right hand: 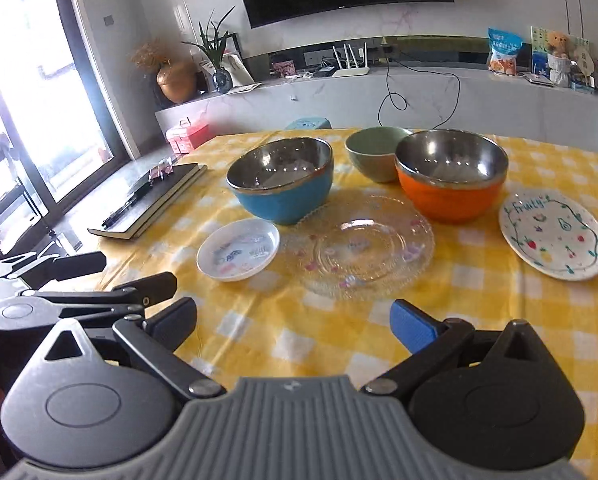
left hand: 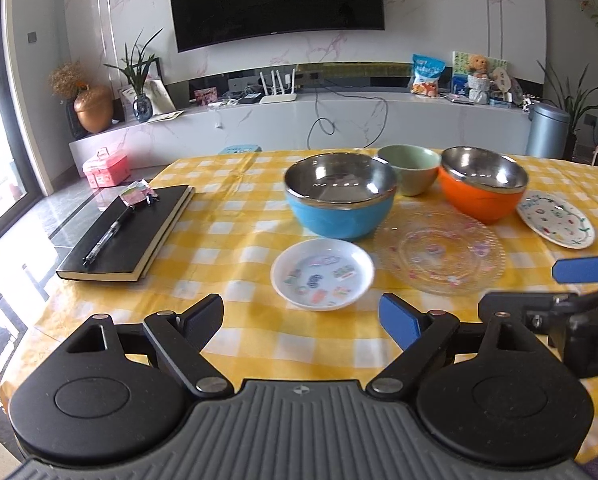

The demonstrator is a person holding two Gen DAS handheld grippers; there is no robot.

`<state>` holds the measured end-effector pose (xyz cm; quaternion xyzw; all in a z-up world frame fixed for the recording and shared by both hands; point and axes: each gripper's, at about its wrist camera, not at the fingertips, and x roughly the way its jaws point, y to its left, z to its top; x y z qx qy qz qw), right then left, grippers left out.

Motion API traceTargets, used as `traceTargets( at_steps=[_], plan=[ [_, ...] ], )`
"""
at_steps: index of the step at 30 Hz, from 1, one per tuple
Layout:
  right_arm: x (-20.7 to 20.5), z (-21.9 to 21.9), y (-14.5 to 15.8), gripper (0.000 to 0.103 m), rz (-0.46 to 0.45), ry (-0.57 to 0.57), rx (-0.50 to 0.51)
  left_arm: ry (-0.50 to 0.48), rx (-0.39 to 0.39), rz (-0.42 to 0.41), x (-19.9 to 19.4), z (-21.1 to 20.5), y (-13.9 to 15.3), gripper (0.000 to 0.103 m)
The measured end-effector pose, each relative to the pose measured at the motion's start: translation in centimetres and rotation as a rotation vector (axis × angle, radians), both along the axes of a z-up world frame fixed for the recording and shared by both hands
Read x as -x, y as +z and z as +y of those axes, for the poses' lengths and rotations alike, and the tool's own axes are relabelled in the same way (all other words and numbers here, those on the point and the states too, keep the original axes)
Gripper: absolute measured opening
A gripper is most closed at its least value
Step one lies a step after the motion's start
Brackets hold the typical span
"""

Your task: Organize plates and bowls

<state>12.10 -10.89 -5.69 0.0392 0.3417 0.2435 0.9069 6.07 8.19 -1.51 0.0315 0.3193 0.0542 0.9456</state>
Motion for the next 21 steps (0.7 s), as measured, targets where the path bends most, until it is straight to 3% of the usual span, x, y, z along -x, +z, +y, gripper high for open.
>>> traceTargets(
  at_steps=[7,11,13,16,21],
  plan=[
    [-3.2,3.9,-0.3,0.1,-0.041,0.003,0.111,0.012,0.035,0.04,-2.6,2.9,-1.0,0.102],
    [-4.0,5.3,-0.6,0.1,-0.118,-0.127,0.216,0.002,0.055,0.042,-3.7,3.8,-1.3,0.102],
    [-4.7,5.4,-1.0,0.1,-0.121,-0.138,0.22,0.001,0.054,0.042,-4.2,3.9,-1.3,0.1],
    [-6.1,5.0,-1.6,0.099,-0.09,-0.152,0.19,-0.012,0.115,0.047,-5.1,4.4,-1.5,0.094],
    [-7.5,4.9,-2.5,0.08,-0.083,-0.18,0.228,0.0,0.167,0.063,-6.5,4.2,-2.0,0.082]
  ],
)
